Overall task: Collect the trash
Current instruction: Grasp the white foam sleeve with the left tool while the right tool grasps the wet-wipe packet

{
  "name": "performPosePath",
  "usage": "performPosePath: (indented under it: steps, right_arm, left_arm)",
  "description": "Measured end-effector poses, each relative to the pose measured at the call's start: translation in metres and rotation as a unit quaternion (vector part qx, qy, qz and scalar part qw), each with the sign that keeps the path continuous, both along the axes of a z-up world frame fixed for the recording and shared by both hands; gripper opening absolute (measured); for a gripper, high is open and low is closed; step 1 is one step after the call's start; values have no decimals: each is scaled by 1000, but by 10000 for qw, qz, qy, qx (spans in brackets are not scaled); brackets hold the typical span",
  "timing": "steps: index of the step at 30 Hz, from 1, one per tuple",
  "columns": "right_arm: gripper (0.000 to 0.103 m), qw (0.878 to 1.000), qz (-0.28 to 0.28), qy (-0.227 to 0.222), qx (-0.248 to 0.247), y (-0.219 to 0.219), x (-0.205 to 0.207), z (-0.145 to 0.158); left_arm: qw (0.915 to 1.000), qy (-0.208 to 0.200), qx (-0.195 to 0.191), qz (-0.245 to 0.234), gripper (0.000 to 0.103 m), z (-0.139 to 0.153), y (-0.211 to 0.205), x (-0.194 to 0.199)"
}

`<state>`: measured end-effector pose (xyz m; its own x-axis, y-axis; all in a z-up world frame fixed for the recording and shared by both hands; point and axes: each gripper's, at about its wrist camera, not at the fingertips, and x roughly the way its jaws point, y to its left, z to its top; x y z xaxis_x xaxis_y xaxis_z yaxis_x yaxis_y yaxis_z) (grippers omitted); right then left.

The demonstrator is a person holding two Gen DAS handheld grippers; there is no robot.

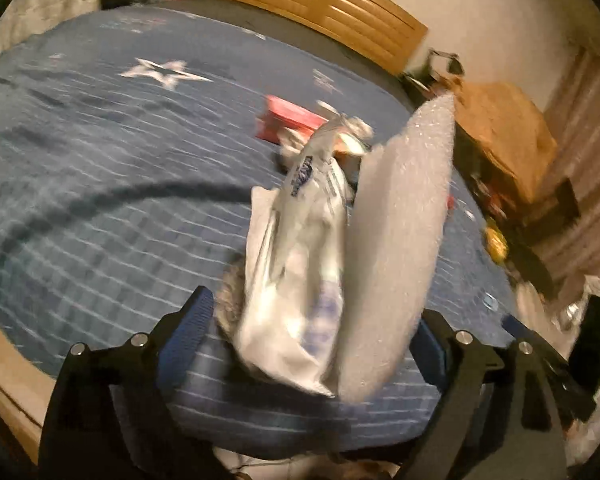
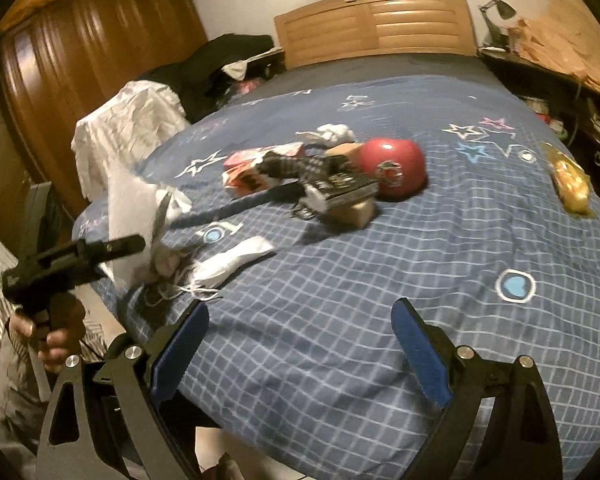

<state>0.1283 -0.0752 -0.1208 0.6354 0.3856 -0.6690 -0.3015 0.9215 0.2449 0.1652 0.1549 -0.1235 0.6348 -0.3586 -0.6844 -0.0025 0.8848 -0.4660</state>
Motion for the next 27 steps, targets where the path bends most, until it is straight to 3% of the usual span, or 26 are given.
performPosePath:
  steps: [2, 7, 13, 17, 19, 24, 26, 27]
  right_arm:
    - [93, 10000, 66, 15, -28, 7, 0, -1]
    - [93, 9998, 161, 83, -102, 18, 0, -3]
    - [93, 9998, 111, 112, -142, 18, -1, -4]
    - [93, 9998, 69, 178, -106, 17, 1, -7]
    - [93, 9997, 64, 216, -94, 17, 2, -8]
    - [93, 9993, 118, 326, -104, 22, 4, -14]
    - [93, 9992, 106, 370, -126, 23, 4, -17]
    - [93, 9991, 85, 388, -136, 24, 5, -17]
  left_arm:
    - [9996, -69, 167, 211, 86, 2, 8, -3]
    - [9984, -108, 154, 526, 86, 2, 24, -3]
    - [9949, -516, 681, 530, 87, 19, 34, -14]
    - [9924, -936, 747, 287, 87, 48, 59, -19]
    - [9887, -1089, 1008, 221, 87, 61, 71, -17]
    - [9829, -965, 1544, -280, 86, 69, 89, 28]
    - [9734, -929, 1979, -680, 86, 67, 82, 56]
    - [9630, -911, 2354, -939, 86, 64, 74, 72]
